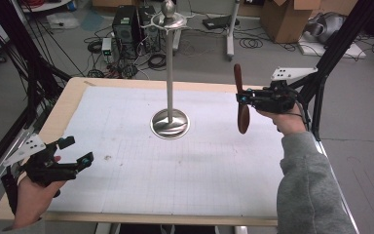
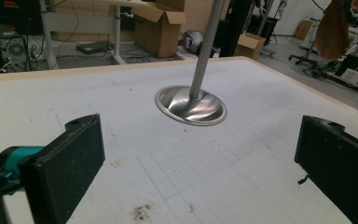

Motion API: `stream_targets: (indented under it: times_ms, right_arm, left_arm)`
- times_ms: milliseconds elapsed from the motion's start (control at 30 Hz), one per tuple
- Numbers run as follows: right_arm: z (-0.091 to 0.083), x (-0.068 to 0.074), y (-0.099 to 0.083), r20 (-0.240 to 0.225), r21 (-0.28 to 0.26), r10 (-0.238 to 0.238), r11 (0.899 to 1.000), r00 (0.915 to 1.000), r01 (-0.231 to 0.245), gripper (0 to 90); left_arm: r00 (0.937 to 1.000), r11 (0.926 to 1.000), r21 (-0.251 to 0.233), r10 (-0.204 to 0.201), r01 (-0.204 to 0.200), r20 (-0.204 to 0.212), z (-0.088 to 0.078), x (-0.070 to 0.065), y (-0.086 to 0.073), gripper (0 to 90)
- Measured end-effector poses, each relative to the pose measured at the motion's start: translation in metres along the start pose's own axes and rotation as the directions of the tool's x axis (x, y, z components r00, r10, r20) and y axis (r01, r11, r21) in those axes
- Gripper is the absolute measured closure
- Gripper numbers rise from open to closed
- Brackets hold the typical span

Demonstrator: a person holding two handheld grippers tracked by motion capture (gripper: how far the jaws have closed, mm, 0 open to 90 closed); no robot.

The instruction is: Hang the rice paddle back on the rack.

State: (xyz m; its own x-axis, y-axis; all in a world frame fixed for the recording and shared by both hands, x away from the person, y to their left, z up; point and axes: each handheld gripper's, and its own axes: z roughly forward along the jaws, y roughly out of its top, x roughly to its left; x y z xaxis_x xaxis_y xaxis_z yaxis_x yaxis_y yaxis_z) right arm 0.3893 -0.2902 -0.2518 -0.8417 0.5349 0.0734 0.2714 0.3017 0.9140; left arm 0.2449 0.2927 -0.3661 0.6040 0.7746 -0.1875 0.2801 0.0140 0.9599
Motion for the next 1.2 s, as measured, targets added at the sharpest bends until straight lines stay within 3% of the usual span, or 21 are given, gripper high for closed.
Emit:
stream_targets:
  times_ms: [667, 800, 1200]
  right_arm:
    - [0.024, 0.008, 0.044, -0.016, -0.028, -0.007, 1.0, 0.9998, 0.007, 77.8]
    - [0.028, 0.01, 0.049, -0.02, -0.039, -0.007, 0.999, 0.9998, 0.006, 77.8]
    - [0.042, 0.015, 0.063, -0.02, -0.07, 0.0, 0.998, 0.9998, -0.001, 77.8]
  left_arm:
    - [0.9999, 0.9999, 0.005, -0.009, 0.009, -0.011, -0.005, 0.001, -0.005, 2.0]
    - [0.9994, 0.9999, -0.013, -0.005, 0.005, -0.035, -0.009, 0.002, -0.005, 2.0]
    - [0.9995, 0.9999, -0.017, -0.002, 0.002, -0.032, -0.013, 0.002, -0.004, 2.0]
